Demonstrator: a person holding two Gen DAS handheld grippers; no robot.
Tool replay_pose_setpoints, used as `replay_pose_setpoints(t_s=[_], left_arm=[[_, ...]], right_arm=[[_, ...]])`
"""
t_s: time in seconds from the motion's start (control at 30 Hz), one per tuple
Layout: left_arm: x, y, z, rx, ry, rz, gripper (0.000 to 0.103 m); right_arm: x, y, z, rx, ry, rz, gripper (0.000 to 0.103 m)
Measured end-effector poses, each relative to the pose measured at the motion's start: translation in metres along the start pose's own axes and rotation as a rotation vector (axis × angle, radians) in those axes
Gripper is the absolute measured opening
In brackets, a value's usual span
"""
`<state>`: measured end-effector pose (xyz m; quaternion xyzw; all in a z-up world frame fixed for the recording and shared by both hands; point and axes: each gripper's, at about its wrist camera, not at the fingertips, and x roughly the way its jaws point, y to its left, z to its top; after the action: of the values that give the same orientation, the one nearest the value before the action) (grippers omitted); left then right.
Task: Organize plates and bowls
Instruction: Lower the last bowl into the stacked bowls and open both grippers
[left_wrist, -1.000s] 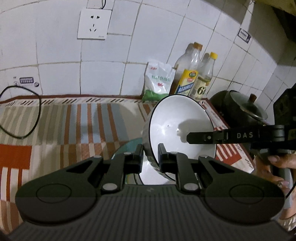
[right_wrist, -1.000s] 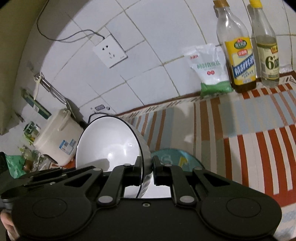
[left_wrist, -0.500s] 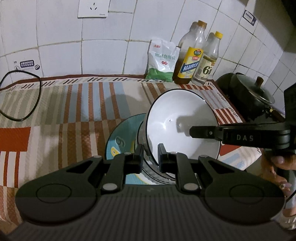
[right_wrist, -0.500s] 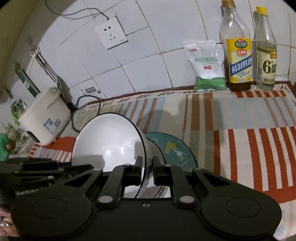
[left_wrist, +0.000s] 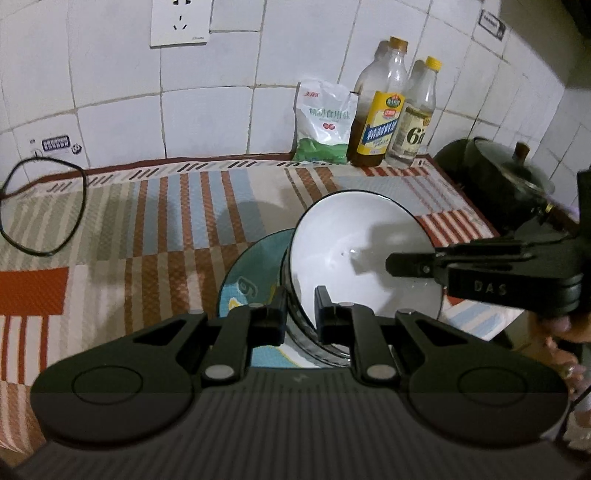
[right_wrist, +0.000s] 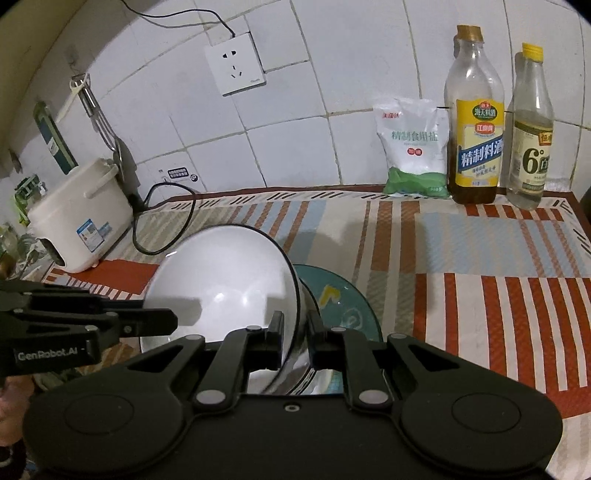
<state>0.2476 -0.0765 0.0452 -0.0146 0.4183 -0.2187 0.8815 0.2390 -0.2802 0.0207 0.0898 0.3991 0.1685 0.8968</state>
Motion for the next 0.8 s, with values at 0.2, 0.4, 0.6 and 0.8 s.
replay_pose_setpoints(t_s=[0.2, 0.4, 0.6, 0.8], left_arm=[[-0.003, 0.000, 0.001, 0.012, -0.029, 0.006, 0.014], [-0.004, -0.002, 0.000, 0.028, -0.057, 0.011, 0.014], [-0.007, 0.001, -0.007, 0.017, -0.082, -0.012, 0.015], [-0.025, 0.004, -0.021, 0.031, -0.198, -0.008, 0.019]], right_arm=[[-0.008, 0.001, -0.004, -0.054, -0.091, -0.021, 0.023], [-0.010, 0.002, -0.015, -0.088, -0.139, -0.003, 0.026], [-0.030, 0.010, -0.030, -0.158, -0.232, 0.001, 0.028], [-0.056, 0.036, -0.043, -0.307, -0.311, -0.016, 0.040]])
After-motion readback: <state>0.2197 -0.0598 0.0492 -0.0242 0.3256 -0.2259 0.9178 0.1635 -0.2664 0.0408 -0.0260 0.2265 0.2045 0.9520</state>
